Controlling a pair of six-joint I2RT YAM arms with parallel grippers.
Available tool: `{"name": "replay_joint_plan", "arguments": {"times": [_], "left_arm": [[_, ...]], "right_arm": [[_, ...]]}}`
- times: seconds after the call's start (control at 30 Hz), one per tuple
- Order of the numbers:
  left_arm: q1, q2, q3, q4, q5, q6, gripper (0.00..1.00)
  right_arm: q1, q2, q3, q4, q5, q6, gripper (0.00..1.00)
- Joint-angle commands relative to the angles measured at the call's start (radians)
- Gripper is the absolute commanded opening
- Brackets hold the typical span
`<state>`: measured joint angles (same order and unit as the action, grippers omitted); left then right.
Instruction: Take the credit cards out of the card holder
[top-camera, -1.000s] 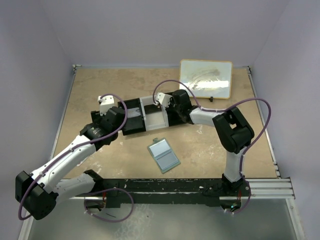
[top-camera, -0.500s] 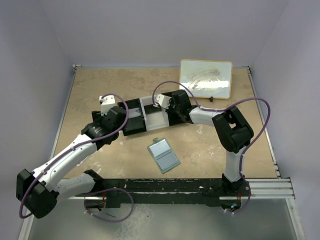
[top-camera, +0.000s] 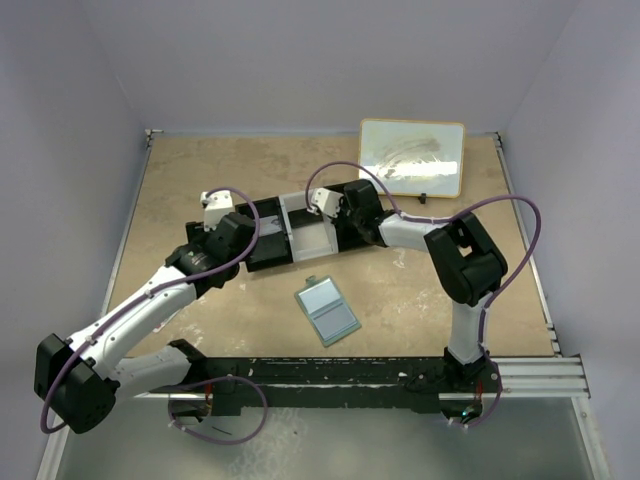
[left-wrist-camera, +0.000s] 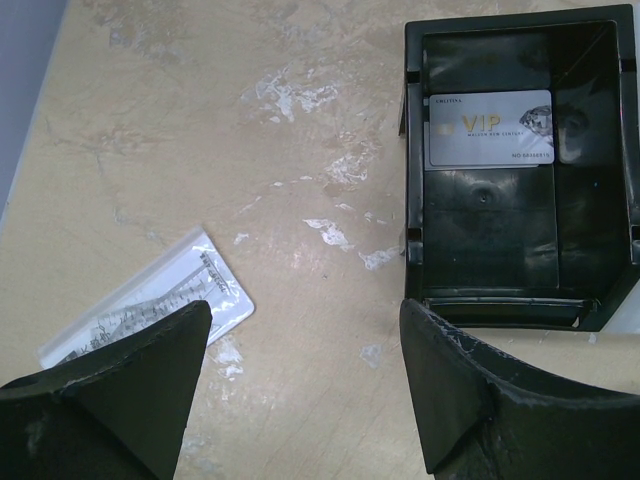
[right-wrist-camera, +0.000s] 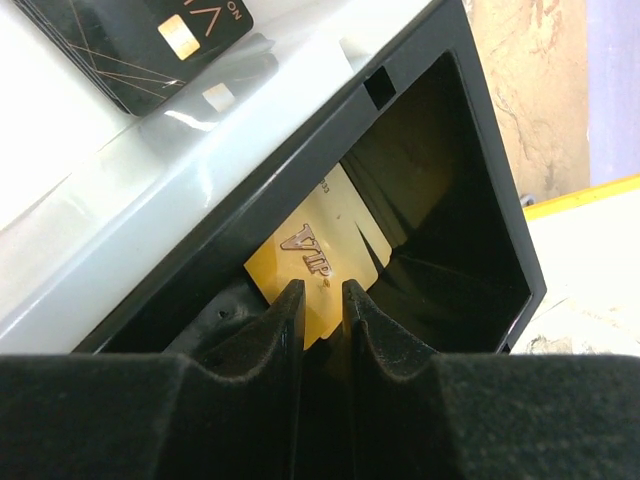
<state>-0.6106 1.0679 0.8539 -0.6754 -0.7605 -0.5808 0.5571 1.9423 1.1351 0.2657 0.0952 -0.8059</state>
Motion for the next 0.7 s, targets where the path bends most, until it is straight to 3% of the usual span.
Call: {"name": "replay_joint_plan", "arguments": {"times": [0.0, 0.17, 0.33, 0.43, 0.5, 0.57, 0.67], "left_arm": [[0.005, 0.001, 0.016, 0.017, 0.004, 0.023, 0.74], [0.005, 0.0, 0.016, 0.02, 0.006, 0.024, 0.74], [0.005, 0.001, 0.016, 0.02, 0.006, 0.024, 0.74], [0.005, 0.003, 0.016, 0.02, 0.008, 0.024, 0.74], [0.005, 0.005, 0.016, 0.023, 0.012, 0.026, 0.74], [0.006, 0.008, 0.016, 0.023, 0.016, 0.027, 0.74], [0.005, 0.009, 0.017, 0.022, 0.017, 0.028, 0.74]], "right_arm": [[-0.006, -0.024, 0.032, 0.032, 0.029, 0.042, 0.25], [-0.01, -0.089, 0.035, 0.056, 0.041, 0.122, 0.27], [-0.025, -0.145, 0.117, -0.094, 0.032, 0.443, 0.25], [-0.027, -0.152, 0.159, -0.255, 0.04, 0.689, 0.21], [-0.026, -0.143, 0.181, -0.357, 0.001, 0.794, 0.09], [-0.026, -0.15, 0.168, -0.383, -0.016, 0.871, 0.02], [-0.026, -0.167, 0.141, -0.372, -0.013, 0.94, 0.02]]}}
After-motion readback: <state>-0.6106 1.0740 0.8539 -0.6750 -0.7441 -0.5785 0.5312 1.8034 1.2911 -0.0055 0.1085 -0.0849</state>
